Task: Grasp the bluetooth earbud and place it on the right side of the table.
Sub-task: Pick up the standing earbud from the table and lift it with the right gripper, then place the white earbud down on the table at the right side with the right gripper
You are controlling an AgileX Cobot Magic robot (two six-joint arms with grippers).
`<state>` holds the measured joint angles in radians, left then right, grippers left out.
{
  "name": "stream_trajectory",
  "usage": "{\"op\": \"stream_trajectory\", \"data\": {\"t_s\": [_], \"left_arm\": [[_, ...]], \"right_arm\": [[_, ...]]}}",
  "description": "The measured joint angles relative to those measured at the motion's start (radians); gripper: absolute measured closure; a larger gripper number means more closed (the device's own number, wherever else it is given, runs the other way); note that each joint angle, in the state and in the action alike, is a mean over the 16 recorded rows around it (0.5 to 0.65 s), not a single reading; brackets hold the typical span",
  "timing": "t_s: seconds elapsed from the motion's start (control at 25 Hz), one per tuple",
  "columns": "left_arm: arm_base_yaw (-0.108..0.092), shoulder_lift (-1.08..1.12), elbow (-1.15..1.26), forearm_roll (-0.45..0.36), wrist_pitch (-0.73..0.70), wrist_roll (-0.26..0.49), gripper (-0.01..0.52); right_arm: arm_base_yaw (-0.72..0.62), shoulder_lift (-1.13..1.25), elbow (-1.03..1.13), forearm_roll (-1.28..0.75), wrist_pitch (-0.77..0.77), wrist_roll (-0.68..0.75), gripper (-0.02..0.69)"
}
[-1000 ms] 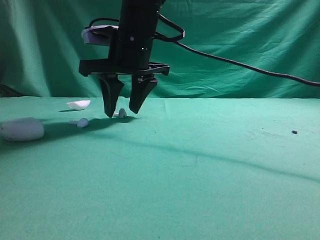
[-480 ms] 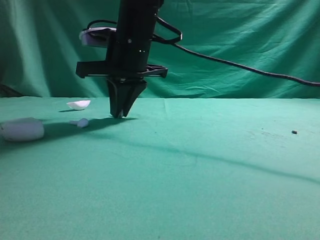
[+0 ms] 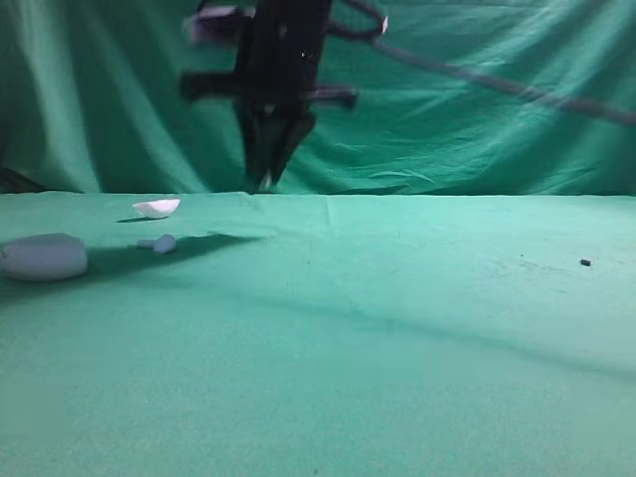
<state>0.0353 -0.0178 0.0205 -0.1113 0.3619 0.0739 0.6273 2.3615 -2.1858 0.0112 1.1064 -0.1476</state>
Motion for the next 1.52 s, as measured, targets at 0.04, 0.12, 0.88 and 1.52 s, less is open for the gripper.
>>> {"op": "stream_trajectory", "data": {"t_s": [0.04,0.12,0.88,1.52], "left_arm": [[0.0,0.0,0.0,0.0,0.0,0.0,0.514],[0.0,0.0,0.0,0.0,0.0,0.0,0.514],[0.0,0.0,0.0,0.0,0.0,0.0,0.514],[0.0,0.0,0.0,0.0,0.0,0.0,0.514]], "right_arm": [[-0.009,-0.019,0.001,-0.001,0.012,0.0,0.577],[-0.033,-0.064,0.003,-0.004,0.037,0.001,0.577],[-0.415,-0.694,0.593,-0.024,0.007,0.092,0.577],[-0.45,-0.794,1.325,-0.017,-0.521,0.174,0.577]]}}
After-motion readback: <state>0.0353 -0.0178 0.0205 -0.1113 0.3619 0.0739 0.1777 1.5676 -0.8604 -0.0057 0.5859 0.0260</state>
